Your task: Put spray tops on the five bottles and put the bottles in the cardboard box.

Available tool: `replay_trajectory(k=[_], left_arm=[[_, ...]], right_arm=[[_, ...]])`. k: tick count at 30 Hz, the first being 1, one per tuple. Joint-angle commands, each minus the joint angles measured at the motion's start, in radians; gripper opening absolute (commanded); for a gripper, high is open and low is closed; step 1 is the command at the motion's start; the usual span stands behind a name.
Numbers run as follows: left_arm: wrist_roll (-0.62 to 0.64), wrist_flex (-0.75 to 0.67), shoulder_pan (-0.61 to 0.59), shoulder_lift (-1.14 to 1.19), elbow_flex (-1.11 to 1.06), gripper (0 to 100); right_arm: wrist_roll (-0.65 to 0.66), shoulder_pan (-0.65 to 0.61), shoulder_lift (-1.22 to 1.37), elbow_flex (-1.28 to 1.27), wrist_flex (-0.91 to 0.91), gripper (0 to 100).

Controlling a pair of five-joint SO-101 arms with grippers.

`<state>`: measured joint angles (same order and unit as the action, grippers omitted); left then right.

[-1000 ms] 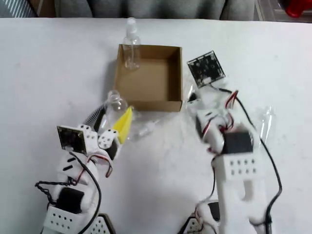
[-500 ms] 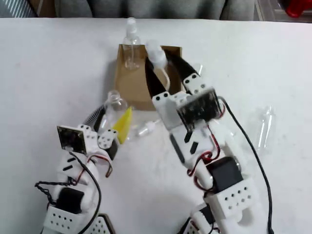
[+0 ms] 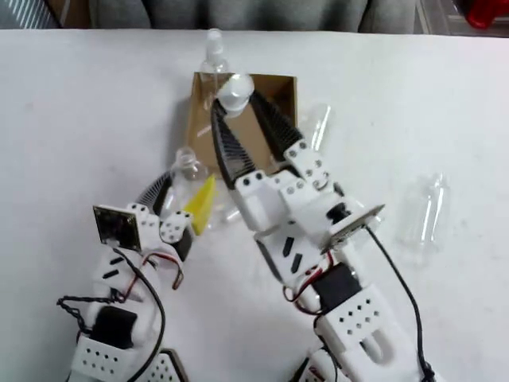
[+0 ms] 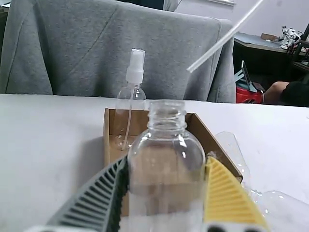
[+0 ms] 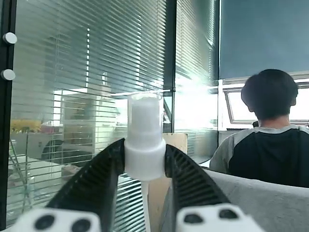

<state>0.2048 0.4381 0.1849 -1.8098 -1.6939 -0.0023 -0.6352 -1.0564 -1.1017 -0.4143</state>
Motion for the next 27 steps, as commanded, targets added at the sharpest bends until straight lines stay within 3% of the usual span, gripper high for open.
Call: replay_trajectory(k=[1,9,16,27], left_arm=[[-0.011,0.000,0.002,-0.010,0.000,2],[-0.216,0.002,0.068,-0.008,0.000,2],[-0.216,-0.008,0.082,-0.008,0.000,2],[-0.221,-0.008,0.082,-0.008,0.000,2]], right_arm=[[-0.014,0.016,-0.062,0.006,-0.030,1.5],[-0.015,-0.012,-0.197,-0.133,-0.031,1.5],[-0.008,-0.033,-0.334,-0.218,-0.027,1.5],[-0.008,-0.033,-0.331,-0.215,0.027,1.5]])
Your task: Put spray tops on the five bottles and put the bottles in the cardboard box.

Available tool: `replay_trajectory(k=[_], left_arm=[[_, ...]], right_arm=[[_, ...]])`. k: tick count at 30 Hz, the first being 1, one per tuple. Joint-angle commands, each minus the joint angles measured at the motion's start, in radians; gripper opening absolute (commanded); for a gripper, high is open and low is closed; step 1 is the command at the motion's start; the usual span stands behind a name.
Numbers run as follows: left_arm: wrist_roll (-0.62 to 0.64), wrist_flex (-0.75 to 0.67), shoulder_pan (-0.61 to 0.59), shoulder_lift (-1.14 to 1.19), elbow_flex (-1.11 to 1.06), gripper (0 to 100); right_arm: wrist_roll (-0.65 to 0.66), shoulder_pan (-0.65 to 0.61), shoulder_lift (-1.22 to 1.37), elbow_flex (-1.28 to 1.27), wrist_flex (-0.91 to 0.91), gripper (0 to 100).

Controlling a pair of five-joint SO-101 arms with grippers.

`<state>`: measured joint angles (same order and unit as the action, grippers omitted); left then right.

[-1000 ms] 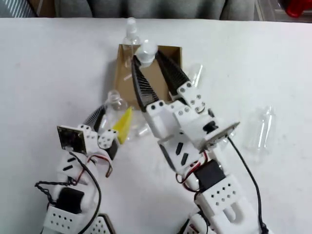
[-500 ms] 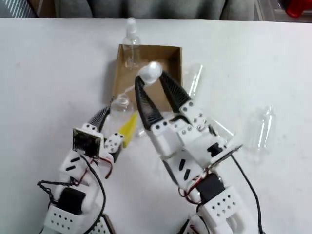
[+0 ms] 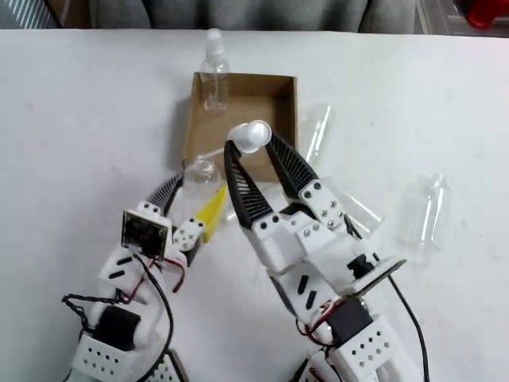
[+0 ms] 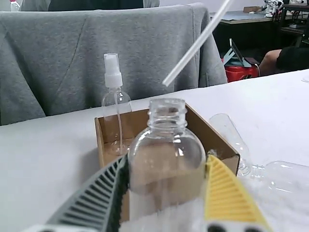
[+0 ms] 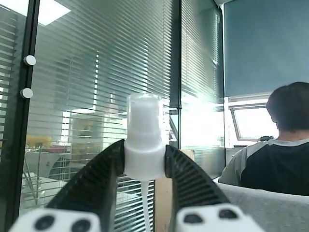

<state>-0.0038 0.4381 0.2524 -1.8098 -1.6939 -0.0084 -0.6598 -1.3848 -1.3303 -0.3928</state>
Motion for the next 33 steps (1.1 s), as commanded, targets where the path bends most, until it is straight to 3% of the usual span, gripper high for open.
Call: replay_trajectory(k=[1,15,20,25,33], left_arm=[[-0.012,-0.008,0.015,-0.008,0.000,2],[-0.012,-0.002,0.015,-0.008,0.000,2],[-0.014,-0.002,0.015,-0.008,0.000,2],[-0.014,-0.002,0.013,-0.008,0.000,2],[-0.014,-0.002,0.010,-0.008,0.000,2]], right_arm=[[-0.002,-0.008,0.012,0.018,-0.002,1.5],[-0.015,0.048,0.283,0.107,-0.008,1.5],[-0.129,0.050,0.332,0.107,-0.001,1.5],[-0.132,0.016,0.406,0.112,0.001,1.5],[-0.138,-0.008,0.456,0.255,0.326,1.5]])
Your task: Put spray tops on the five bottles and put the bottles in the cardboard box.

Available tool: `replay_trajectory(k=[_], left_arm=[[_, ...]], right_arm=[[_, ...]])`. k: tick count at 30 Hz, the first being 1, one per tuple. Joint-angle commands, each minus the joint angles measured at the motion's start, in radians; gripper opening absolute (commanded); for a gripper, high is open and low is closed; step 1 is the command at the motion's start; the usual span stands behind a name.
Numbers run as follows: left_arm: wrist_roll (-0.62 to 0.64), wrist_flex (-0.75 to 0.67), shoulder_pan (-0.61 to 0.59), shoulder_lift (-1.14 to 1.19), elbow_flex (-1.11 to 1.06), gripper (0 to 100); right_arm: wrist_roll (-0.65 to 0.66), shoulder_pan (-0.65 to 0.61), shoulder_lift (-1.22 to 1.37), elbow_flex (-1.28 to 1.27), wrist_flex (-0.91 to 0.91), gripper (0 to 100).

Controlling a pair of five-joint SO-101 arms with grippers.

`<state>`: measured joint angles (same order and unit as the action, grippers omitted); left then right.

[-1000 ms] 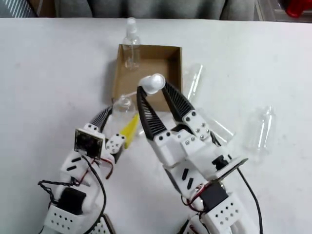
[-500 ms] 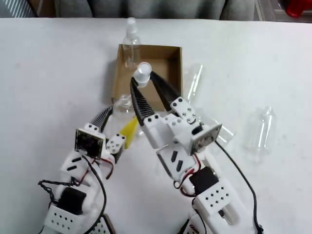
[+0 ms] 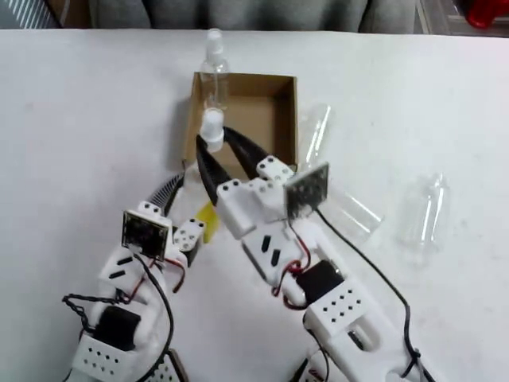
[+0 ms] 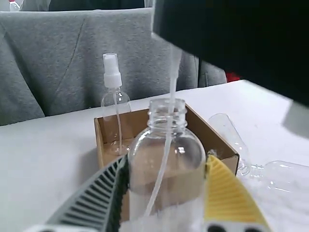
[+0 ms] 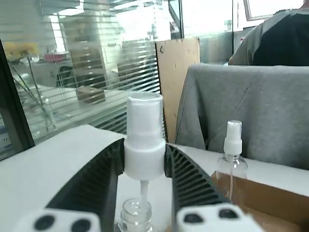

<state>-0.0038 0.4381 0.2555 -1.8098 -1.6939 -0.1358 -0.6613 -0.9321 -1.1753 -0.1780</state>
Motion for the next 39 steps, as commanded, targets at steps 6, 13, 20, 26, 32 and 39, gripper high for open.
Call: replay_trajectory(k=[6,13,20,26,32,39], left_arm=[[-0.014,-0.002,0.007,-0.008,0.000,2],[-0.014,-0.002,0.005,-0.008,0.000,2],[-0.014,-0.002,0.005,-0.008,0.000,2],[-0.014,-0.002,0.005,-0.008,0.000,2],[-0.014,0.000,0.005,-0.008,0.000,2],[-0.014,0.000,0.005,-0.008,0.000,2]], right_arm=[[-0.011,-0.028,0.008,0.109,0.142,1.9],[-0.009,-0.067,-0.001,0.115,0.223,23.2],[-0.006,-0.038,-0.002,0.166,0.294,21.3],[-0.009,-0.008,-0.079,0.284,0.573,31.0],[-0.009,-0.008,-0.229,0.287,0.618,22.5],[-0.011,0.068,-0.257,0.284,0.567,4.1]])
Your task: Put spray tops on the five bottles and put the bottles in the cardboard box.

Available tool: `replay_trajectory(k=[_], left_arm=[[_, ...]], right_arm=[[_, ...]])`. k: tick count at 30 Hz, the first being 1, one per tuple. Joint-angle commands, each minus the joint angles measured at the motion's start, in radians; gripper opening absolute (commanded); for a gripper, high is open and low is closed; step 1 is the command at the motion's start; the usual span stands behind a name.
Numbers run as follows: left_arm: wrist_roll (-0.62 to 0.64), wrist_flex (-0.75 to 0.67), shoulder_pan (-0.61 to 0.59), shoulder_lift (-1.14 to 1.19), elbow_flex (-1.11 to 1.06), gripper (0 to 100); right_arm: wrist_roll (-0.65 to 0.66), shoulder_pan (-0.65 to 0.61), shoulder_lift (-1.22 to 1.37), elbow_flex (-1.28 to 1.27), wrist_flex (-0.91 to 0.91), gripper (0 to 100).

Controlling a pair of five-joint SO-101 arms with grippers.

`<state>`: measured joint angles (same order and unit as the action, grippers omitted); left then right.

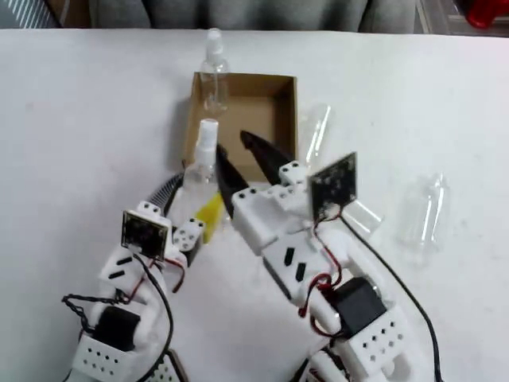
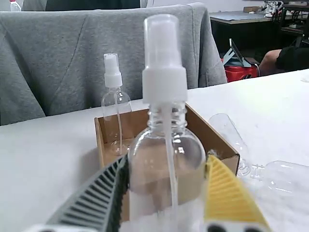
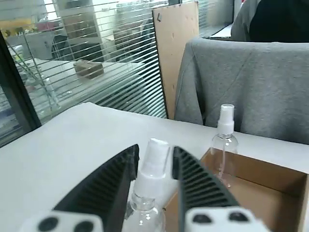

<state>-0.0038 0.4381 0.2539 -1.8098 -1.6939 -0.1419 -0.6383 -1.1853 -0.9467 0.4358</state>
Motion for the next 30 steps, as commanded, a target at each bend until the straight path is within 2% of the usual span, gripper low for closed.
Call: replay_trajectory(k=[1,3,6,9,13,19,30], left_arm=[[-0.014,0.000,0.007,-0.008,0.000,2],[-0.014,0.000,0.008,-0.008,0.000,2],[-0.014,0.000,0.010,-0.008,0.000,2],[-0.014,0.000,0.007,-0.008,0.000,2],[-0.014,0.000,0.008,-0.008,0.000,2],[-0.014,0.002,0.005,-0.008,0.000,2],[-0.014,0.002,0.005,-0.008,0.000,2]], right_arm=[[-0.005,0.062,0.016,0.048,-0.071,4.7],[-0.023,0.082,0.065,0.029,-0.163,3.3],[-0.127,0.088,0.153,-0.002,-0.367,1.9],[-0.137,0.088,0.236,-0.014,-0.570,1.5],[-0.135,0.079,0.361,-0.005,-0.680,1.5],[-0.135,0.058,0.476,0.018,-0.584,1.5],[-0.133,0.019,0.318,0.020,-0.331,1.5]])
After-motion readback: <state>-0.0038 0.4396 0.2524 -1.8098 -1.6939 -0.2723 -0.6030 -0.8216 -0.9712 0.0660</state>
